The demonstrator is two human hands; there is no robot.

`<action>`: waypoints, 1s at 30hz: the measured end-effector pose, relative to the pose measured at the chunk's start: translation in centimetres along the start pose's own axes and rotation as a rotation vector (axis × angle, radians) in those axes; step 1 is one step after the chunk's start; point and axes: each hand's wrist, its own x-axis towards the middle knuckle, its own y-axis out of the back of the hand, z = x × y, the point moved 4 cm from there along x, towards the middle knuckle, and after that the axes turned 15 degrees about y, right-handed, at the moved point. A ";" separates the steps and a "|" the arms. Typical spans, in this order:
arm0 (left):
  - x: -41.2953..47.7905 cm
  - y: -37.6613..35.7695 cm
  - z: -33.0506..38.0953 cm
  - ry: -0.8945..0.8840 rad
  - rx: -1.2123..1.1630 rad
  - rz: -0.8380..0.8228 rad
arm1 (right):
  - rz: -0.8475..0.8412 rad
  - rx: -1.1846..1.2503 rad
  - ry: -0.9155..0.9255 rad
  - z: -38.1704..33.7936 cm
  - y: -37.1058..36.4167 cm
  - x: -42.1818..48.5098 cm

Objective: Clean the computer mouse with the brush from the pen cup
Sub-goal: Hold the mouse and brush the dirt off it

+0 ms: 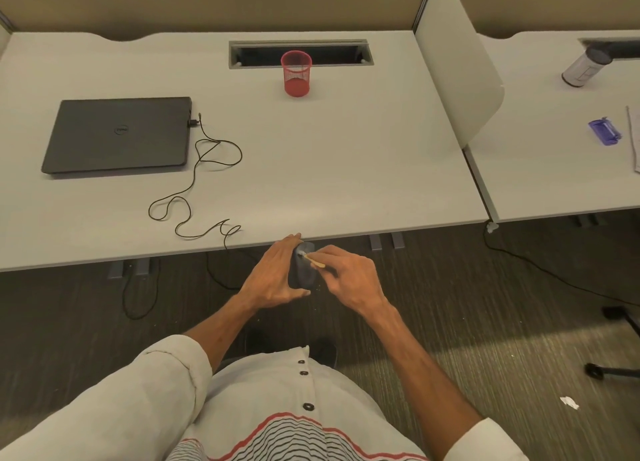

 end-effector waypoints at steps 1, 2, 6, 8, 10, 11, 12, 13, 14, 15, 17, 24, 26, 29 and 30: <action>0.0 0.1 0.1 -0.006 0.011 0.008 | -0.011 -0.017 0.020 -0.2 -0.2 0.2; 0.1 0.2 0.1 -0.012 0.021 0.016 | -0.025 -0.033 0.043 -0.4 -0.3 0.2; 0.1 0.3 0.1 -0.021 0.032 0.008 | -0.115 -0.017 0.077 -0.5 -0.7 -0.4; 0.0 0.2 0.0 -0.021 0.028 0.003 | -0.160 -0.012 0.097 -0.4 -0.8 -0.8; 0.0 0.2 0.0 -0.007 0.011 -0.001 | -0.167 0.005 0.103 -0.4 -0.8 -0.9; -0.1 0.2 0.0 -0.005 0.010 -0.002 | -0.159 0.017 0.097 -0.5 -0.8 -0.9; -0.1 0.3 0.0 -0.008 0.015 -0.001 | -0.138 0.029 0.087 -0.4 -0.7 -0.9; -0.2 0.3 0.1 -0.012 0.021 0.000 | -0.104 0.043 0.071 -0.4 -0.6 -0.8; -0.2 0.3 0.1 -0.016 0.024 0.002 | -0.060 0.053 0.054 -0.4 -0.4 -0.7; -0.2 0.3 0.1 -0.021 0.027 0.004 | -0.014 0.054 0.037 -0.3 -0.2 -0.5; -0.3 0.2 0.1 -0.021 0.031 0.006 | 0.053 0.029 0.011 -0.3 -0.1 -0.1; -0.6 0.0 -0.1 -0.002 -0.018 0.027 | -0.050 0.064 0.005 0.1 -0.5 -1.2; -0.7 -0.1 -0.2 0.012 -0.023 0.032 | -0.134 0.082 -0.002 0.4 -0.8 -1.8; -0.8 0.0 -0.1 -0.004 -0.032 0.025 | -0.069 0.137 -0.087 1.3 -0.4 -2.4; -0.9 0.1 0.0 -0.015 -0.029 0.024 | 0.017 0.186 -0.162 1.8 -0.1 -2.4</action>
